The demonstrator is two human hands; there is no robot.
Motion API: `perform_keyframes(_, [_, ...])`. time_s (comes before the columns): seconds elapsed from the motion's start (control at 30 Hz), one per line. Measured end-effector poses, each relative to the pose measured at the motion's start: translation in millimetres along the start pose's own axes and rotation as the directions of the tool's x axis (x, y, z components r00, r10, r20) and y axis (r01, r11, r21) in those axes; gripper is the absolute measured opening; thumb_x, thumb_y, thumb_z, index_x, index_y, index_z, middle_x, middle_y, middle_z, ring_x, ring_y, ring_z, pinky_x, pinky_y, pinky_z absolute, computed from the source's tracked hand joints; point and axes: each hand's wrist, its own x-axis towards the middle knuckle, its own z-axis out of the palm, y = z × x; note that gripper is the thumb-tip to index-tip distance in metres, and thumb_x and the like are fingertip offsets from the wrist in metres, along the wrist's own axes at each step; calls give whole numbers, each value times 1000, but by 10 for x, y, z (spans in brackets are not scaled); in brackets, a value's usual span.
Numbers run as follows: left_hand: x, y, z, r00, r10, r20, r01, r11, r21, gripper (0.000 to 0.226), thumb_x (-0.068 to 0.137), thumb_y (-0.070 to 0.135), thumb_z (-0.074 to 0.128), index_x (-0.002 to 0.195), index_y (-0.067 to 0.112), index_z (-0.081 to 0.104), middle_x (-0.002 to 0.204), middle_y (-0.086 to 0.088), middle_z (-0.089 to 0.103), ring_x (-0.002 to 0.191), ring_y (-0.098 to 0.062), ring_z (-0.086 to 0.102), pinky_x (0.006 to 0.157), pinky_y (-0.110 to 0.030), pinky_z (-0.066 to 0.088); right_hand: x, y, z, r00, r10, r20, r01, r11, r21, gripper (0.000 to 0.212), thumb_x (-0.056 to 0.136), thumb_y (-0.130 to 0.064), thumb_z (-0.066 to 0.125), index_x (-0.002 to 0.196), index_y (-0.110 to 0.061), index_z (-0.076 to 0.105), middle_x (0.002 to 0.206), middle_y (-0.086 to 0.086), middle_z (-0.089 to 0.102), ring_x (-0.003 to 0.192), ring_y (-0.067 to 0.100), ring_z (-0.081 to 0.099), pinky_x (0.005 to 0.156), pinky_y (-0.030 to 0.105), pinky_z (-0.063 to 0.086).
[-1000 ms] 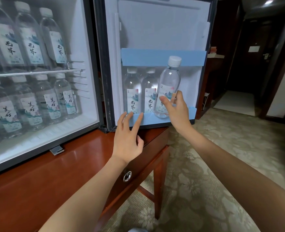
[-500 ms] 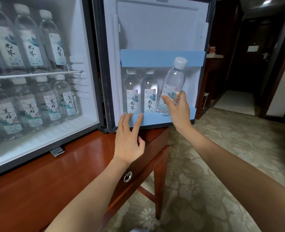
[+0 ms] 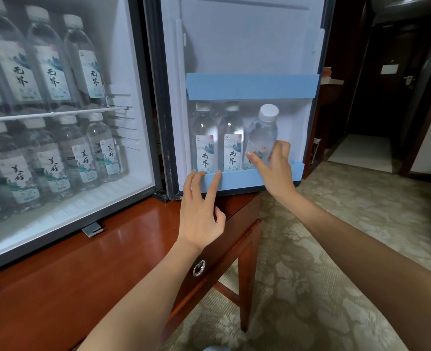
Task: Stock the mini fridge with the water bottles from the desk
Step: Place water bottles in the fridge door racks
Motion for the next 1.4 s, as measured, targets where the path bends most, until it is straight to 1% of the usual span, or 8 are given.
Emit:
perform_keyframes(0.1, [-6,-8,0,1000,5,-4,-5,1000,7,76,75,17,58,148,15,36,144,-20,34,141,-38,19,105,-46,39,1,21,13,997,-33,65,37,997,-68,58,91,-46,60,132,-10,43,120,6,39,93,11,47,76,27,39])
perform_keyframes(0.33, [-9,16,-16,1000,-5,2,5,1000,-4,77,74,16,59,148,15,36,145,-20,34,142,-38,18,104,-47,40,-8,83,7,998,-17,66,17,1000,-3,55,91,-47,59,134,-16,47,117,-1,47,103,9,50,80,18,35])
perform_keyframes(0.43, [-19,43,-16,1000,-12,4,12,1000,-11,77,75,17,59,148,14,36,146,-21,34,143,-39,17,107,-47,38,-12,70,14,999,-24,46,21,997,70,62,89,-45,63,138,-18,35,128,0,51,110,12,53,86,24,41])
perform_keyframes(0.57, [-21,44,-18,1000,-18,4,18,1000,-14,76,76,17,59,148,14,35,147,-21,33,144,-38,16,108,-47,38,35,59,-1,998,3,61,-7,997,78,65,89,-45,64,135,-20,25,124,2,55,104,18,59,84,32,48])
perform_keyframes(0.73, [-20,43,-19,1000,-15,5,15,1000,-9,77,75,17,59,148,15,35,147,-21,33,143,-38,16,109,-45,35,159,47,12,994,67,89,-66,998,-17,60,92,-49,57,134,-15,31,119,4,61,100,22,60,75,30,42])
perform_keyframes(0.9, [-20,43,-20,1000,-16,6,16,1000,-20,77,75,17,60,148,15,35,147,-20,33,144,-38,15,107,-46,39,224,20,-20,986,103,128,-84,986,-146,60,95,-51,50,137,-12,35,95,6,60,82,25,57,60,31,38])
perform_keyframes(1.3, [-33,43,-20,1000,-8,11,8,1000,-25,77,75,14,60,148,14,35,148,-19,33,145,-37,15,106,-47,42,249,-82,-47,960,194,200,-153,967,-203,62,98,-49,46,144,-13,27,121,12,61,100,33,59,74,37,45])
perform_keyframes(1.4, [-60,35,-26,999,-10,40,13,998,-62,79,76,10,58,150,15,31,153,-18,26,148,-34,7,100,-51,46,213,-87,-38,957,204,207,-164,968,-192,67,98,-52,43,149,-16,21,129,12,59,110,36,57,93,44,46])
